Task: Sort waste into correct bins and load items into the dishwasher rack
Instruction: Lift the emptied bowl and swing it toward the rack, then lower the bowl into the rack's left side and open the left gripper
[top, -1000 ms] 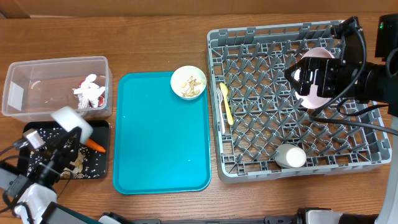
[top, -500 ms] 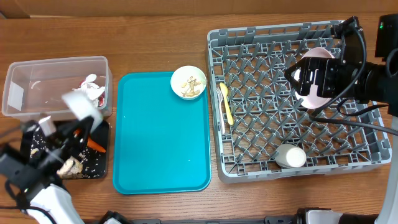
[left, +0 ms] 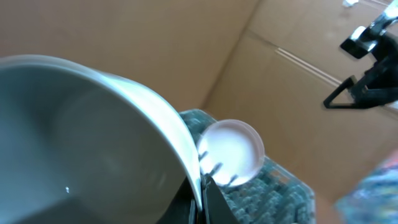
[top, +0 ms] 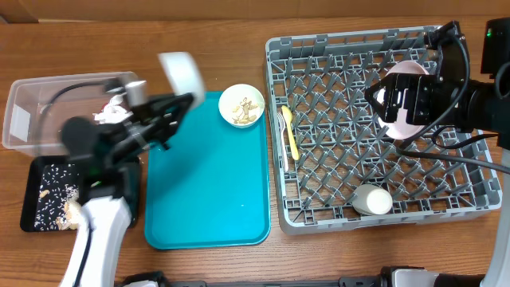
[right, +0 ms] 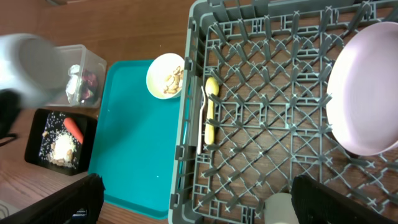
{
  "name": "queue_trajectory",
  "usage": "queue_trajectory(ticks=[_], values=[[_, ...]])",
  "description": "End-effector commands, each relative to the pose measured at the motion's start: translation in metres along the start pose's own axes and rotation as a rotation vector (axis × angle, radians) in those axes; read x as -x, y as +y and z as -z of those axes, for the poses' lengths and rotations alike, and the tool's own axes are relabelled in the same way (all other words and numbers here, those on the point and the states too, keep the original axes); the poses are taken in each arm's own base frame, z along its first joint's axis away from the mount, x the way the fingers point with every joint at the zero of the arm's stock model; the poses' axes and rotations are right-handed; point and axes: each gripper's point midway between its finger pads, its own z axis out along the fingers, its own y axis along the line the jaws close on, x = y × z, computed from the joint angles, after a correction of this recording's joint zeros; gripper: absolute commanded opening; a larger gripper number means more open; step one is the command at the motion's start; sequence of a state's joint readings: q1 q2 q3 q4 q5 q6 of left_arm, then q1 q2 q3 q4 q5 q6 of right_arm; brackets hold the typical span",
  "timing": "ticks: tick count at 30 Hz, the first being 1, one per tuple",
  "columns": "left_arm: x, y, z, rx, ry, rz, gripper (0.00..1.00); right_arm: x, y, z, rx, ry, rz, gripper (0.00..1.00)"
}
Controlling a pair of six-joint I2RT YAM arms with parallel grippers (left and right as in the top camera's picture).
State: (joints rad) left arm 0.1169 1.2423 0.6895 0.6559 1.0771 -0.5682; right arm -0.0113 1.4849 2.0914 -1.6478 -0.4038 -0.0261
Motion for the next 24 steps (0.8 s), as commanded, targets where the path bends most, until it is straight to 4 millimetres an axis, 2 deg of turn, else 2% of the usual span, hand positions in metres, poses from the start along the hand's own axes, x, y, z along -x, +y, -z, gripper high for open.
queue_trajectory(ticks=[1,5,6,12,18,24], values=[[-0.012,0.006,-0.045,-0.027,-0.018,0.252,0.04,0.001,0.001,0.001,-0.001,-0.006,0.006,1.0],[-0.022,-0.002,-0.095,-0.129,-0.021,0.361,0.04,0.001,0.001,0.001,-0.001,-0.006,0.006,1.0],[-0.028,-0.007,-0.113,-0.162,-0.01,0.384,0.04,0.001,0.001,0.001,-0.001,-0.006,0.006,1.0],[-0.059,-0.02,-0.171,-0.242,0.075,0.42,0.04,0.001,0.001,0.001,-0.001,-0.006,0.006,1.0],[-0.095,-0.001,-0.196,-0.185,0.088,0.493,0.04,0.001,0.001,0.001,-0.001,-0.006,0.006,1.0],[-0.108,-0.014,-0.205,-0.277,0.041,0.479,0.04,0.001,0.001,0.001,-0.001,-0.006,0.006,1.0]])
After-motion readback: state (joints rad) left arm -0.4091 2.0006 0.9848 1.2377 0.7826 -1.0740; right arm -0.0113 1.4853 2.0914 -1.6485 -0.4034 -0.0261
